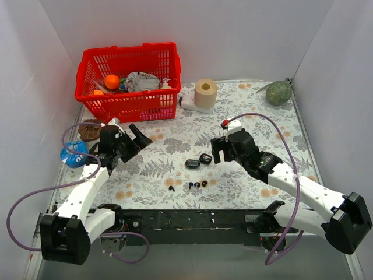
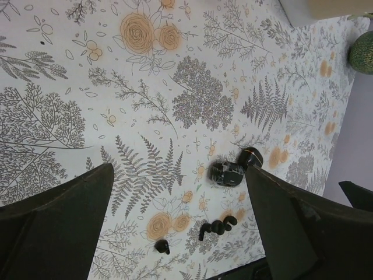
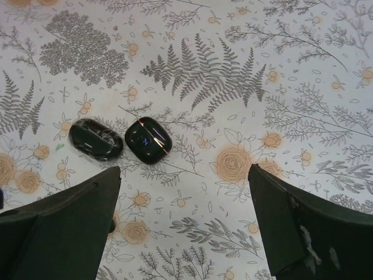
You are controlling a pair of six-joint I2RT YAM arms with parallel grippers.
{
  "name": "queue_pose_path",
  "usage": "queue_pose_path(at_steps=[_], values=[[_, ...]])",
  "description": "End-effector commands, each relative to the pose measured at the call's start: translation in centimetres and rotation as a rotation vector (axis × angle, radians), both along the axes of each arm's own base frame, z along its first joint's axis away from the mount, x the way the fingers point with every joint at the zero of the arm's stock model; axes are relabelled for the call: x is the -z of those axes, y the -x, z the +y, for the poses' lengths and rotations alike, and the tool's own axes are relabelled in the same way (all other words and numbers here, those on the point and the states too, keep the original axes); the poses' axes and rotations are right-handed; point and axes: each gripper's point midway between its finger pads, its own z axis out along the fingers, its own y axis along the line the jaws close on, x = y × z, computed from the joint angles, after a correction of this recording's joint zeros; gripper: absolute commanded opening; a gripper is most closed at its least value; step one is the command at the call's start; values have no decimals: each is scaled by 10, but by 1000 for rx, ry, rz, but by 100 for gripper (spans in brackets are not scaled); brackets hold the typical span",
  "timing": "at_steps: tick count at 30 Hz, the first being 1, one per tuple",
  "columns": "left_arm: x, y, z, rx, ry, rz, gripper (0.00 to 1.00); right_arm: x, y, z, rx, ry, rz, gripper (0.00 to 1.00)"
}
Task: Insert the wireless bluetooth earbuds into the charging case
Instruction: Pick up the charging case at the center of the board.
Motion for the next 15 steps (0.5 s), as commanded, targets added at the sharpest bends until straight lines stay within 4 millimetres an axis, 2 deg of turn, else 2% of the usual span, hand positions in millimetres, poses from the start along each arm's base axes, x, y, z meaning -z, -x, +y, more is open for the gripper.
queue_pose_path(at_steps=[1, 2, 3, 4, 5, 6, 7, 8, 9, 10, 12, 14, 15], values=[[-11, 5, 15, -21, -127, -51, 98, -29, -16, -16, 129, 86, -67, 98], [-13, 7, 16, -28, -149, -56, 98, -40, -23, -21, 188, 132, -101, 98], [-14, 10, 5, -2, -167, -68, 98, -36, -20, -29, 212, 198, -84, 98], [-16, 8, 9, -43, -214, -86, 98, -39, -21, -31, 231, 229, -90, 98], [-19, 9, 4, -57, -216, -97, 98, -46, -26, -33, 274, 247, -104, 98], [-19, 14, -12, -15, -230, -104, 98, -45, -25, -35, 286, 262, -93, 98], [-21, 12, -12, -37, -257, -114, 98, -45, -26, -32, 288, 250, -89, 98], [-21, 12, -17, -25, -267, -116, 98, -42, -27, -26, 276, 227, -73, 98], [-12, 15, -26, 6, -293, -88, 98, -40, -27, -22, 275, 200, -68, 98], [-14, 14, -29, 18, -305, -88, 98, -37, -25, -20, 283, 171, -54, 98], [-7, 18, -36, 57, -355, -64, 98, -22, -17, -5, 196, 100, 0, 98], [-6, 18, -39, 77, -383, -63, 98, -21, -10, 11, 111, 38, 16, 98], [-3, 21, -40, 97, -396, -57, 98, -20, -8, 12, 119, 15, 29, 98]])
